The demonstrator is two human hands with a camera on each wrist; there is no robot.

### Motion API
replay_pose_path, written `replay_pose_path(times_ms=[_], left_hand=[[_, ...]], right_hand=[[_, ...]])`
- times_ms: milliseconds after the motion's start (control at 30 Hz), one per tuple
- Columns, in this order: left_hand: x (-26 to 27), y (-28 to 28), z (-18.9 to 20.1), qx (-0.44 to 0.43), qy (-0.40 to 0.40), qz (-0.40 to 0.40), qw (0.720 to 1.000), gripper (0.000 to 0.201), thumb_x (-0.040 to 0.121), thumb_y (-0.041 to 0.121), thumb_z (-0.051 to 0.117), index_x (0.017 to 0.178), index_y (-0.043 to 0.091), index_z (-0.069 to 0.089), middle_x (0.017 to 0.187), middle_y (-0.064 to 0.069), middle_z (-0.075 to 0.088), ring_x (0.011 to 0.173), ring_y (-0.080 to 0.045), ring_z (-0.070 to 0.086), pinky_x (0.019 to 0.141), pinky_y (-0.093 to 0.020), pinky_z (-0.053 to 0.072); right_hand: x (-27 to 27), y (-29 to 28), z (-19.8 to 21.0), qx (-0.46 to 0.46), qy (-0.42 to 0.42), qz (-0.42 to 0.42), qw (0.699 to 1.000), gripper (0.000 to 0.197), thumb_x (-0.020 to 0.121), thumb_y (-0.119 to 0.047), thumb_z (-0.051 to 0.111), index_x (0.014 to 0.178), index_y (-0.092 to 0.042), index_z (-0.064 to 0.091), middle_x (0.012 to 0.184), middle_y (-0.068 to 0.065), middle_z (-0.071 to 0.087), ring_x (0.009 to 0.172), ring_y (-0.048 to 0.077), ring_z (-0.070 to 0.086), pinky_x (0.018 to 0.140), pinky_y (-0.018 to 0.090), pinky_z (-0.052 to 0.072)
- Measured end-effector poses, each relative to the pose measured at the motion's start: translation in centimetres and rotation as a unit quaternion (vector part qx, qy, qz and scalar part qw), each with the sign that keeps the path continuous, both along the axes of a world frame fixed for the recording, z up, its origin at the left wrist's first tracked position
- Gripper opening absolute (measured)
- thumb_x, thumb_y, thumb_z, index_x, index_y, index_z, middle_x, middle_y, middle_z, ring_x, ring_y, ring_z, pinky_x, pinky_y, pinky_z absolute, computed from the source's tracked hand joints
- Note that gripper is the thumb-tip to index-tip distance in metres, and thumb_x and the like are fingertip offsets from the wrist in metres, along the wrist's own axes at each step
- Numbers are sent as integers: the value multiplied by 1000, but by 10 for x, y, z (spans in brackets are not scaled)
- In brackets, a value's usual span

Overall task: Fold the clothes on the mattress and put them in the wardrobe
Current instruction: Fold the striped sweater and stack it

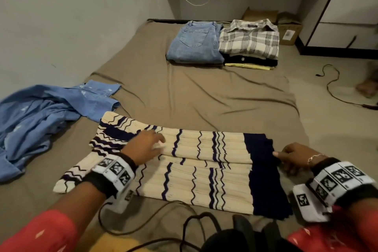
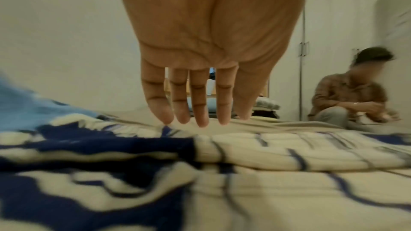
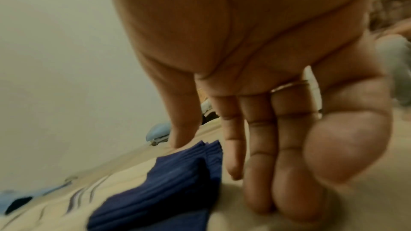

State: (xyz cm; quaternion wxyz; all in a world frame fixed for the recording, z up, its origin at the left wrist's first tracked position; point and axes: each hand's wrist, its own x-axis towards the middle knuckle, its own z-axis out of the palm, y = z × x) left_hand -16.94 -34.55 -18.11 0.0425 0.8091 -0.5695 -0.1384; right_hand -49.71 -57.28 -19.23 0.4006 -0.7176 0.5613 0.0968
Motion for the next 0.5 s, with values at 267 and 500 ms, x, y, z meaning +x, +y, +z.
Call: replay_pose_path(times_ms=[267,500], left_hand=[[-123,-59,-26,-12,39,-166,985,68,89,40,57,145,15,27,151,-7,24,140,-19,17,114,-27,15],[-218,-59,-45,-28,-70,-297,952,75,73,72,36,124,18,46,115,-2,58,99,-20,57,78,-34,49]], right_hand=[[0,22,-15,73,-122,-131,981,42,87,-35,61,63,-4,44,56,12,51,46,22,47,45,26,43],[0,6,-13,95,-229,-178,952,19,90,-26,57,86,-13,44,63,6,50,47,16,53,49,27,49]])
